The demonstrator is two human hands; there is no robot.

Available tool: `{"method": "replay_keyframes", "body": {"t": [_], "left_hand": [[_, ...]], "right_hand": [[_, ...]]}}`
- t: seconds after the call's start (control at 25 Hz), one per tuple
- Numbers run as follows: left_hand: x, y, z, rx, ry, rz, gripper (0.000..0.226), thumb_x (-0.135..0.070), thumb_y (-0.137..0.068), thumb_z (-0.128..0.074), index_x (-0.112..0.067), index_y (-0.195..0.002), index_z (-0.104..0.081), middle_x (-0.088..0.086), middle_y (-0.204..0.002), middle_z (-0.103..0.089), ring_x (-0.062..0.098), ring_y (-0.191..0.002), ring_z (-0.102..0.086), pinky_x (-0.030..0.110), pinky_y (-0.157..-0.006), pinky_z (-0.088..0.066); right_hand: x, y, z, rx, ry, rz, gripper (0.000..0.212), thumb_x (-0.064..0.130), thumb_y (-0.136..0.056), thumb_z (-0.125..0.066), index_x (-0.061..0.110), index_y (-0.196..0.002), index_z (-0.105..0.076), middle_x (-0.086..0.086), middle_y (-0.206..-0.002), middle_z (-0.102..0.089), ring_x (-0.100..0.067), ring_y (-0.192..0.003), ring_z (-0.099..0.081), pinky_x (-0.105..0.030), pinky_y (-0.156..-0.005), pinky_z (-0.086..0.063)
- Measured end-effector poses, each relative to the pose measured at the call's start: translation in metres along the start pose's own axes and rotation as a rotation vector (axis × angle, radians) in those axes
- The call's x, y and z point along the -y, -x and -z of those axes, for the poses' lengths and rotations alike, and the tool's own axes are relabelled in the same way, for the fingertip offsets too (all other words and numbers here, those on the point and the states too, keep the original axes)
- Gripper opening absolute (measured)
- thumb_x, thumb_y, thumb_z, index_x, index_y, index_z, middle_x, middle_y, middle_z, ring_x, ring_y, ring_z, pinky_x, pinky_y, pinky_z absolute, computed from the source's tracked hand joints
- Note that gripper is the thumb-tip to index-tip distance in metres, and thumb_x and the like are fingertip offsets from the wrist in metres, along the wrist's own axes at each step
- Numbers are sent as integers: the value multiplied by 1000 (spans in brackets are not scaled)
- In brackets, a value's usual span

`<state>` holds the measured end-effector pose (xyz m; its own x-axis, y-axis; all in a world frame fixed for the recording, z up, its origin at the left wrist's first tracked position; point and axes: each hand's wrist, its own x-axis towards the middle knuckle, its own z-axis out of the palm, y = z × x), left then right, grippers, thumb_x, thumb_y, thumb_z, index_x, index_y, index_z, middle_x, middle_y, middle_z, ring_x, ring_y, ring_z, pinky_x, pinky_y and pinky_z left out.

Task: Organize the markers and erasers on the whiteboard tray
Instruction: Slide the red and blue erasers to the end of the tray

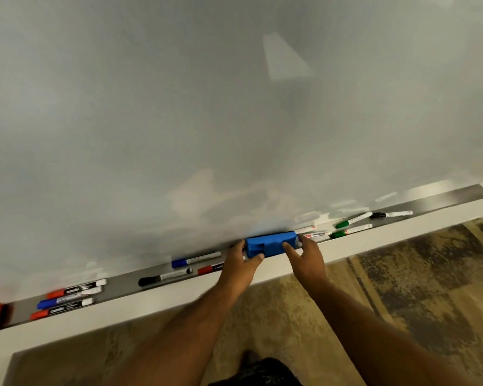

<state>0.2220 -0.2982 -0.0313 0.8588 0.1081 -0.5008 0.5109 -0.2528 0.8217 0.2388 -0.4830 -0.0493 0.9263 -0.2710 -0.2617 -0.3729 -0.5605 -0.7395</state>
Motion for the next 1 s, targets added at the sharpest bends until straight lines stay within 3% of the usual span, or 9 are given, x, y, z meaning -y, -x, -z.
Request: {"method": "replay_keyframes", "body": {"t": [0.2, 0.36, 0.52, 0.64, 0.76, 1.0], "left_hand": [[6, 8, 0, -17, 67, 8, 48, -25, -95, -69, -31, -138, -51, -17, -113, -57, 11, -113, -60, 28, -94, -44], [24, 27, 37, -129, 126, -31, 49, -23, -94, -71, -31, -138, -51, -12, -126, -60, 10, -117, -59, 33, -103, -49], [54, 57, 110, -298, 164, -89, 40, -23, -93, -71, -42, -123, -52, -23, -114, -60, -2, -105, -60, 12, -83, -47], [76, 81, 179, -471, 251, -74, 39, -24, -94, -70, -39, -127, -54, -24, -113, -58, -5, -103, -59, 10, -79, -48], [105, 105, 259, -629, 337, -45, 38, -32, -95, -68, -32, -131, -56, -15, -121, -61, 4, -110, -62, 18, -87, -54], [170, 147, 410, -825, 364, -80, 25, -37, -102, -54, -29, -125, -59, -4, -124, -62, 12, -113, -63, 39, -99, -56]], "right_hand": [[9, 14, -7, 7, -133, -62, 62, 41, -97, -69, 18, -150, -47, -6, -147, -55, -20, -127, -56, -41, -106, -49], [34, 51, -24, 27, -254, -33, 54, 35, -96, -71, 23, -145, -51, -1, -142, -57, -15, -123, -56, -39, -103, -50], [73, 104, -68, 127, -341, 42, 46, 29, -97, -70, 28, -140, -54, 4, -136, -61, -11, -120, -59, -43, -105, -51], [115, 147, -119, 261, -365, 89, 42, 25, -97, -70, 33, -135, -55, 6, -132, -62, -6, -116, -59, -41, -101, -52], [164, 193, -180, 425, -322, 105, 47, 21, -98, -68, 27, -142, -52, 3, -138, -58, -15, -120, -58, -38, -102, -48], [246, 283, -298, 674, -217, 145, 53, 17, -99, -68, 21, -147, -48, -1, -146, -54, -21, -130, -55, -50, -115, -44]]}}
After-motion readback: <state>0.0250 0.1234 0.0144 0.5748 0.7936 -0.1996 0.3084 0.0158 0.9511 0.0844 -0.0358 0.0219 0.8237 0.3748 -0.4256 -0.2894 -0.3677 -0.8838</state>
